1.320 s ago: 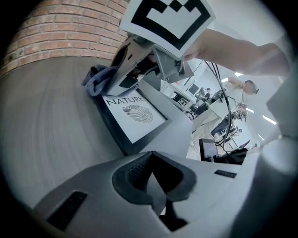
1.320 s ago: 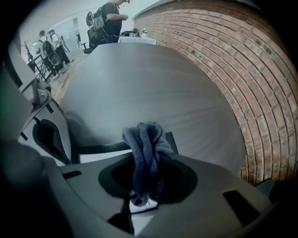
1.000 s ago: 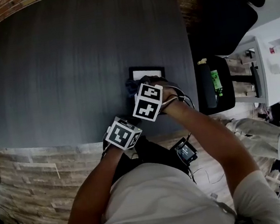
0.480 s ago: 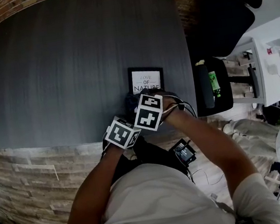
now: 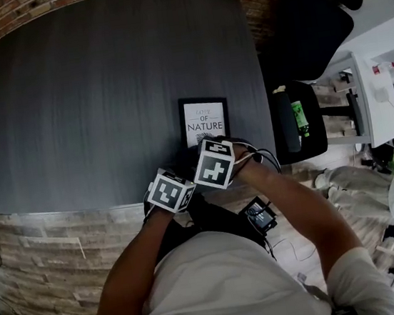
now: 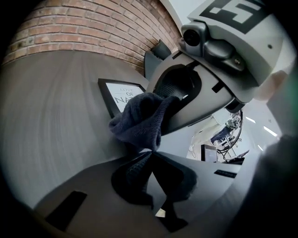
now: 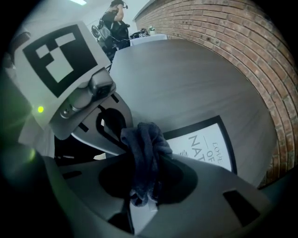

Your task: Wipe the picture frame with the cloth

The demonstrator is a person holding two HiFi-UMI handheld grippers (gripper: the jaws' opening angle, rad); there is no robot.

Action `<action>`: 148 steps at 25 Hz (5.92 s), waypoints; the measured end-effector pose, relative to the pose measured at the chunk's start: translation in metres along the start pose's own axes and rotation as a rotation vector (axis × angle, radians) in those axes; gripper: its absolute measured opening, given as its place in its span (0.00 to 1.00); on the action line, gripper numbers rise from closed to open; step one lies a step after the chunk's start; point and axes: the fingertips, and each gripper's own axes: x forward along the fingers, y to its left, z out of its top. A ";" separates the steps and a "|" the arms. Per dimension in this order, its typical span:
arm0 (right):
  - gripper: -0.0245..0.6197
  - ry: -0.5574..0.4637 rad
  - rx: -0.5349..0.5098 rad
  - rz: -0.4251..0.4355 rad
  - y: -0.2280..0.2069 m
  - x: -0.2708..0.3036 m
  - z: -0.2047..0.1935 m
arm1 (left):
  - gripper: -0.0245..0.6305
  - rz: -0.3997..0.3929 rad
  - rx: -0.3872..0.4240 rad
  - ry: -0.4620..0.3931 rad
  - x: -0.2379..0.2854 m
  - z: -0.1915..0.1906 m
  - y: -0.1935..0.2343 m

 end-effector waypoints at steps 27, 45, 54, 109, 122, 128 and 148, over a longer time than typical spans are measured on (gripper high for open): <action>0.21 -0.006 0.048 -0.362 -0.146 -0.044 -0.046 | 0.05 0.119 0.099 -0.106 -0.004 0.064 0.037; 0.21 0.033 0.113 -0.391 -0.167 -0.026 -0.047 | 0.05 0.123 0.047 -0.262 -0.005 0.070 0.040; 0.21 0.018 0.126 -0.353 -0.136 -0.018 -0.053 | 0.05 0.141 0.062 -0.270 -0.005 0.069 0.040; 0.21 -0.143 0.161 -0.078 -0.015 -0.054 -0.077 | 0.05 0.231 0.166 -0.233 0.000 0.068 0.039; 0.21 -0.077 0.044 -0.290 -0.164 -0.053 -0.053 | 0.05 0.248 0.271 -0.161 0.005 0.106 0.051; 0.21 0.018 -0.199 -0.295 -0.188 -0.036 -0.030 | 0.05 0.207 0.228 -0.158 0.010 0.111 0.054; 0.20 0.195 -0.478 -0.068 -0.183 -0.019 -0.029 | 0.05 0.234 0.186 -0.244 0.009 0.111 0.060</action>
